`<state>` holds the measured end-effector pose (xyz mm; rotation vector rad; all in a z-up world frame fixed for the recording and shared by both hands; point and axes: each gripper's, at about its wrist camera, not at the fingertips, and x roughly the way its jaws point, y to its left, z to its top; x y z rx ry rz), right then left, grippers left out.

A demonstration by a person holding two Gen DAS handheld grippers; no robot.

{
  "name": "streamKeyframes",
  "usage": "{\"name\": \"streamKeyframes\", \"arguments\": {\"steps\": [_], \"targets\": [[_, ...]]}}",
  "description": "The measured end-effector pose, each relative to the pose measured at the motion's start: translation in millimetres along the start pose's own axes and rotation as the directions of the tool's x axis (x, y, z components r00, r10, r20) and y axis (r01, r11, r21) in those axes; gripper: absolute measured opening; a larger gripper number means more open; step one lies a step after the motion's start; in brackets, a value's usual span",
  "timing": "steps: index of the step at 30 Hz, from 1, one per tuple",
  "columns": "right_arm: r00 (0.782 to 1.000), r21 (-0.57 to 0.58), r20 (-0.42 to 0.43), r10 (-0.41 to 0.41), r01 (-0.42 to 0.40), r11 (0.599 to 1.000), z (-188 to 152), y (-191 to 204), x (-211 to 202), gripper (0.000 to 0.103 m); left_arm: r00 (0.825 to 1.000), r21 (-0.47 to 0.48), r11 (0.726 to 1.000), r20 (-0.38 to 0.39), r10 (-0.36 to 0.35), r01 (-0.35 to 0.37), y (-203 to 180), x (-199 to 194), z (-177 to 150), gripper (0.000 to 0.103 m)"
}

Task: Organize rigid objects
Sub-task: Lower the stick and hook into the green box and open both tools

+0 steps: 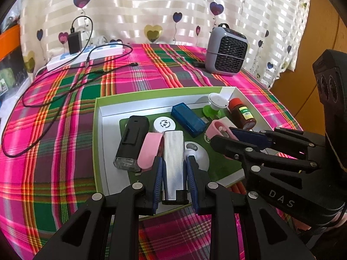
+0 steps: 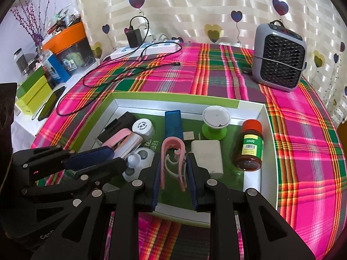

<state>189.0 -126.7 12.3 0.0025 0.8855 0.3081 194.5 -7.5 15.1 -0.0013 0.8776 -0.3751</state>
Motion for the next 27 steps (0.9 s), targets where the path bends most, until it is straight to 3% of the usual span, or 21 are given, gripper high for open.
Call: {"name": "streamKeyframes", "arguments": {"steps": [27], "targets": [[1.0,0.021,-0.027,0.006,-0.005,1.0,-2.9,-1.4,7.2,0.024,1.0,0.025,1.0,-0.01,0.009,-0.008,-4.6,2.0,-1.9,0.023]]}}
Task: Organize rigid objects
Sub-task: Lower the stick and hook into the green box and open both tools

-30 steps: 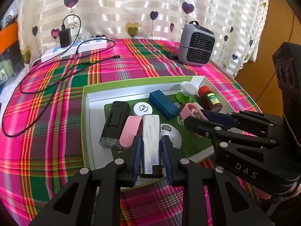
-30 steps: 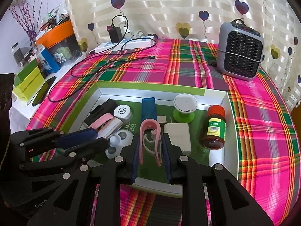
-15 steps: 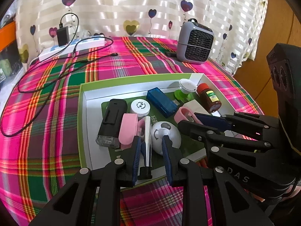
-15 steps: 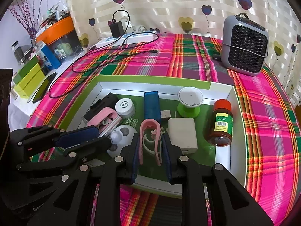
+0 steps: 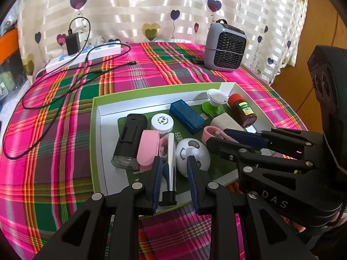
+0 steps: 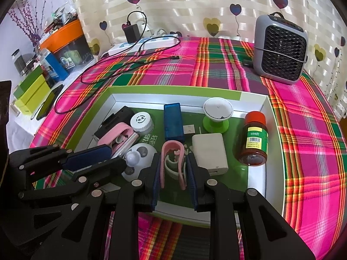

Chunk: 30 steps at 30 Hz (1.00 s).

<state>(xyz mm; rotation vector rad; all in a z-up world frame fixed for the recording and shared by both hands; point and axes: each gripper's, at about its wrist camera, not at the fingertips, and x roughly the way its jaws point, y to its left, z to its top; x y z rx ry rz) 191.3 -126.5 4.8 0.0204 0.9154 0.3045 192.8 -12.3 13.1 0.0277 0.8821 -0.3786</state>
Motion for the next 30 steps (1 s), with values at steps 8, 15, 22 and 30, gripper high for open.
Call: {"name": "streamKeyframes", "arguments": {"steps": [8,15,22,30], "targets": [[1.0,0.001,0.015,0.001,-0.001,1.0,-1,1,-4,0.028,1.0,0.0,1.0,0.004,0.013,-0.013,1,-3,-1,0.024],[1.0,0.003,0.025,-0.014,0.013,1.0,-5,5,-10,0.033,1.0,-0.006,1.0,0.012,0.026,-0.026,0,-12,-6,0.025],[0.998,0.012,0.043,-0.038,0.037,0.999,-12,7,-21,0.034,0.995,0.002,0.996,0.036,0.094,-0.094,-5,-27,-15,0.025],[0.994,0.029,0.086,-0.066,0.064,0.998,-26,10,-46,0.034,0.982,-0.027,0.984,0.074,0.176,-0.174,-10,-50,-30,0.025]]}}
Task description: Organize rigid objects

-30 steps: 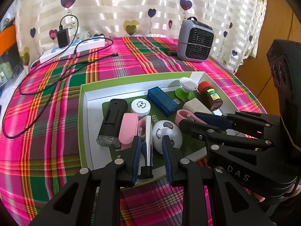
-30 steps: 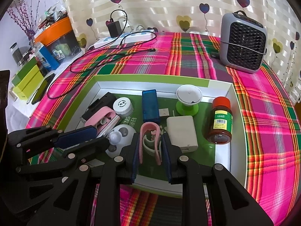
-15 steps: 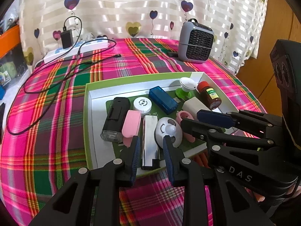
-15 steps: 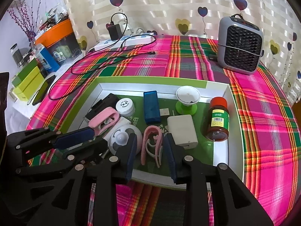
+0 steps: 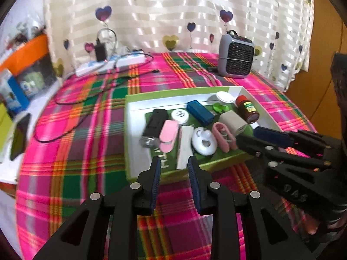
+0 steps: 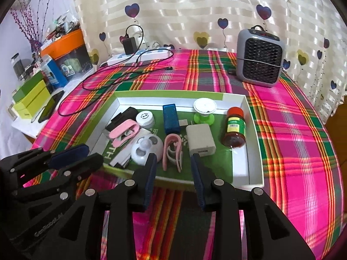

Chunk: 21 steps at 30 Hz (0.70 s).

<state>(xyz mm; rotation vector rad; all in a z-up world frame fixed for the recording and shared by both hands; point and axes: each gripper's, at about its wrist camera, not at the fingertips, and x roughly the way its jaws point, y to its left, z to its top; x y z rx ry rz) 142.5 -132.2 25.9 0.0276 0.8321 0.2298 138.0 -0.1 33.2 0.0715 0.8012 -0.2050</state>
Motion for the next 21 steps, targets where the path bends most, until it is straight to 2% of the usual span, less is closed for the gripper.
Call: {"name": "streamKeyframes", "arguments": {"steps": [3,8,10,12,21], "targets": [[0.999,-0.003,0.018,-0.037,0.037,0.999,-5,0,-9,0.034,1.0,-0.022,1.0,0.0,-0.012,0.012,0,-8,-7,0.025],[0.998,0.015,0.028,-0.054,0.054,0.998,-14,-2,-21,0.034,1.0,-0.03,0.999,0.009,0.02,-0.02,-3,-20,-21,0.025],[0.996,0.015,0.025,-0.084,0.084,0.996,-19,-2,-25,0.034,1.0,-0.042,0.999,0.006,0.022,-0.022,-2,-22,-25,0.025],[0.994,0.014,0.02,-0.106,0.106,0.994,-24,-4,-27,0.034,0.999,-0.042,0.998,0.0,0.053,-0.053,-2,-22,-32,0.025],[0.988,0.052,-0.027,-0.151,0.153,0.987,-53,-20,-27,0.034,0.996,-0.081,0.995,-0.067,0.061,-0.066,1,-16,-62,0.025]]}}
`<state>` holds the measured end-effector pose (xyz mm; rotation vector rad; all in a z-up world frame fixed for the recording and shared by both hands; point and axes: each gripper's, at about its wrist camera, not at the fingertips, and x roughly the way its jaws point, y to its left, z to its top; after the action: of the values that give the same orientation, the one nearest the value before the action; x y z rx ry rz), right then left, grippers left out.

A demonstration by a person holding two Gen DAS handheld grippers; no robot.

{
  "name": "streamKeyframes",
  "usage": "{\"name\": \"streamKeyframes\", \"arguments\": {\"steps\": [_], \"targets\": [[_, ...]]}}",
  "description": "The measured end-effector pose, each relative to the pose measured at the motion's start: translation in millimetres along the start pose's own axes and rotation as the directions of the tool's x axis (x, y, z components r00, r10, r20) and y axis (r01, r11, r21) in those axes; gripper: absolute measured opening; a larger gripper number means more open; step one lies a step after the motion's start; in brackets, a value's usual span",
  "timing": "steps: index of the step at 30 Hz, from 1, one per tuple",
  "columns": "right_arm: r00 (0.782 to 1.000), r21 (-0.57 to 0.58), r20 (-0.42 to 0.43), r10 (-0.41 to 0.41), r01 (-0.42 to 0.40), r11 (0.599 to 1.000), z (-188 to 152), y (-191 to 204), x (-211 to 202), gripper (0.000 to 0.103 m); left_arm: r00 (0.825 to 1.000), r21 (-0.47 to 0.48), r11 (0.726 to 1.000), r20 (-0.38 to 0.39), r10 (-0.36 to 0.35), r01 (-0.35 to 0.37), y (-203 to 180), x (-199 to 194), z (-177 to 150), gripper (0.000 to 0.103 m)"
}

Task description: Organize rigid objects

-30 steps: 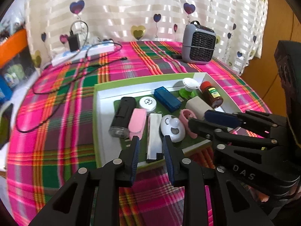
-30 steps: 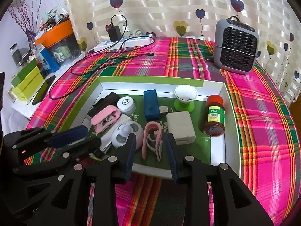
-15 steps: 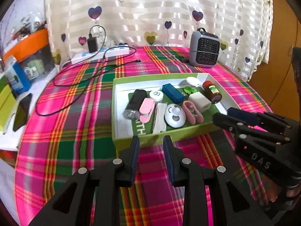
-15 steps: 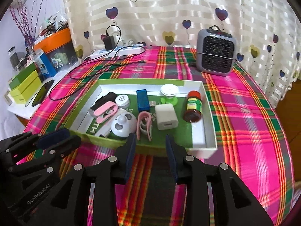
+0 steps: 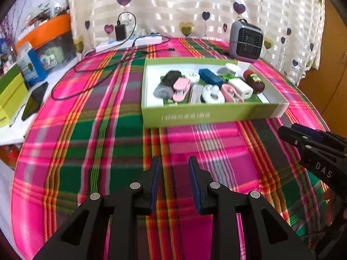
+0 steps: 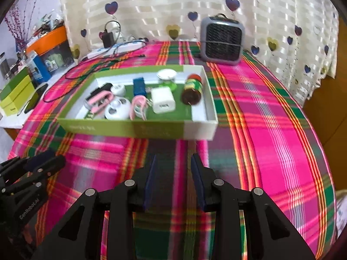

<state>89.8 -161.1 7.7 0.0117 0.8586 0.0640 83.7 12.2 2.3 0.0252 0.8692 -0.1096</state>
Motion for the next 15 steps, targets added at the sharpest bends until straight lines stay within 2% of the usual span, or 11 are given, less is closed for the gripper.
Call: {"name": "streamKeyframes", "arguments": {"steps": [10,15], "targets": [[0.999,0.017,-0.035,-0.03,0.031,0.999,-21,-13,1,0.034,1.0,0.005,1.0,0.003,0.022,-0.022,-4,-3,-16,0.026],[0.999,0.025,-0.026,-0.026,0.026,0.999,-24,-17,-2,0.034,0.999,0.002,0.999,0.014,0.051,-0.051,-9,-4,-18,0.026]]}}
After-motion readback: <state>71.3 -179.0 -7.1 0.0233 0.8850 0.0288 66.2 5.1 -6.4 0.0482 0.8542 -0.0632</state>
